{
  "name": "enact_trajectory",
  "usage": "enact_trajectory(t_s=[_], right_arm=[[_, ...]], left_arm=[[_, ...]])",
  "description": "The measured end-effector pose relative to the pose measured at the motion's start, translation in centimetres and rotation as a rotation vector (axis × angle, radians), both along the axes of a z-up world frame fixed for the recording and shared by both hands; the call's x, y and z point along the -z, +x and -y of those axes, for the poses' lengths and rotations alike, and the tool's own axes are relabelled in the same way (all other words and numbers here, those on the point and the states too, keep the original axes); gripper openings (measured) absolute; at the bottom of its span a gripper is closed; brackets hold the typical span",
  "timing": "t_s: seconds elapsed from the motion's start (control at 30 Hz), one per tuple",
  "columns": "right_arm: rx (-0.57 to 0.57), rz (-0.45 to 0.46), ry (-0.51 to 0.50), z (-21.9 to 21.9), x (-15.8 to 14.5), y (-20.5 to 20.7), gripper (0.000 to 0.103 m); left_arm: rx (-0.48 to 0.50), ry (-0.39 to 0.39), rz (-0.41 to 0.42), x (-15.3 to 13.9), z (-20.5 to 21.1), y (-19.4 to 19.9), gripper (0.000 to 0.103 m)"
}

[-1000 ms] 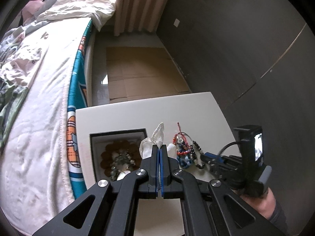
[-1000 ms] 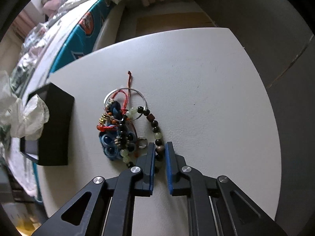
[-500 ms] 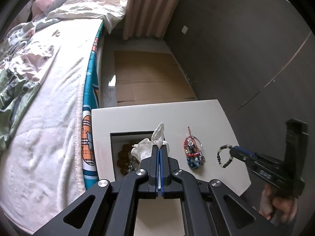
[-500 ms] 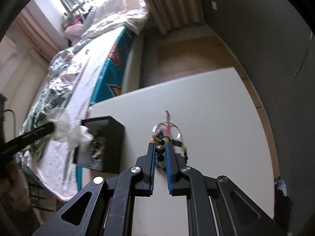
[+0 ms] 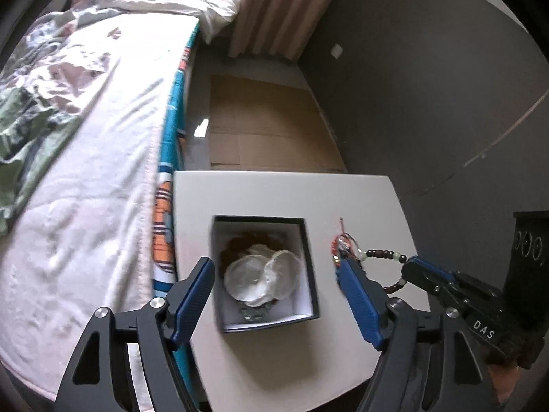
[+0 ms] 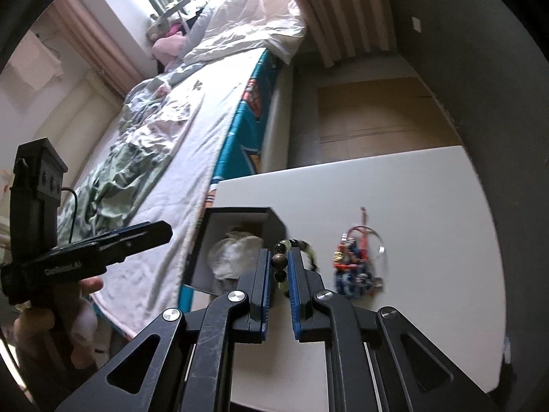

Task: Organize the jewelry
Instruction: 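Carry the white lace and bead bracelet into the black box and open both tools, then move both open tools back to the red-string charm and silver hoop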

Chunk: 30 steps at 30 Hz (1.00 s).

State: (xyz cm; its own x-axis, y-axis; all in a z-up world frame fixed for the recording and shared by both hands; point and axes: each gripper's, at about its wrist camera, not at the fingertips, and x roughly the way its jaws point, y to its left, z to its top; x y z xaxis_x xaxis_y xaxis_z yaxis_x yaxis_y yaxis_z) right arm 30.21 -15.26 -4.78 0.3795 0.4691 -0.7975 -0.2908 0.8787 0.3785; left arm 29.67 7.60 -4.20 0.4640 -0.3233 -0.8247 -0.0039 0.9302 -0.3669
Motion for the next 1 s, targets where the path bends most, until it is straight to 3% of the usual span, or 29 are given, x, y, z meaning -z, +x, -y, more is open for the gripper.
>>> enact_trajectory(t_s=[0.4,0.47,0.5,0.53,0.6,0.77,0.9,1.0], right_arm=[[-0.091,0.021,0.080,-5.7,-1.4,0.4,0.011],[-0.076,0.040,0.045,-6.1,-1.4,0.6,0.012],[-0.065,0.028,0.019,-6.1,-1.0,0.7,0.020],[-0.058,0.011,0.014,-6.0,-0.6,0.9,0.036],[-0.034,-0.006,0.025,-5.0,0.2,0.8,0.049],[0.006,-0.045,0.025,-2.5,1.6,0.6,0.050],[0.065,-0.039,0.017,0.6,2.0,0.1,0.072],[0.104,-0.035,0.010,2.6,2.0,0.0,0.081]], left_arm=[[-0.102,0.009,0.047,-1.7,-4.5,-1.8,0.076],[-0.112,0.005,0.049,-1.7,-4.9,-2.0,0.076],[-0.114,0.004,0.053,-1.7,-5.0,-2.1,0.076],[-0.115,0.007,0.057,-1.8,-5.0,-2.2,0.076],[-0.105,0.018,0.058,-1.7,-4.9,-2.4,0.076],[-0.075,0.037,0.066,-1.6,-3.8,-2.3,0.075],[-0.048,0.029,0.082,-1.8,-2.5,-2.3,0.076],[-0.016,0.033,0.092,-1.9,-1.0,-2.0,0.076]])
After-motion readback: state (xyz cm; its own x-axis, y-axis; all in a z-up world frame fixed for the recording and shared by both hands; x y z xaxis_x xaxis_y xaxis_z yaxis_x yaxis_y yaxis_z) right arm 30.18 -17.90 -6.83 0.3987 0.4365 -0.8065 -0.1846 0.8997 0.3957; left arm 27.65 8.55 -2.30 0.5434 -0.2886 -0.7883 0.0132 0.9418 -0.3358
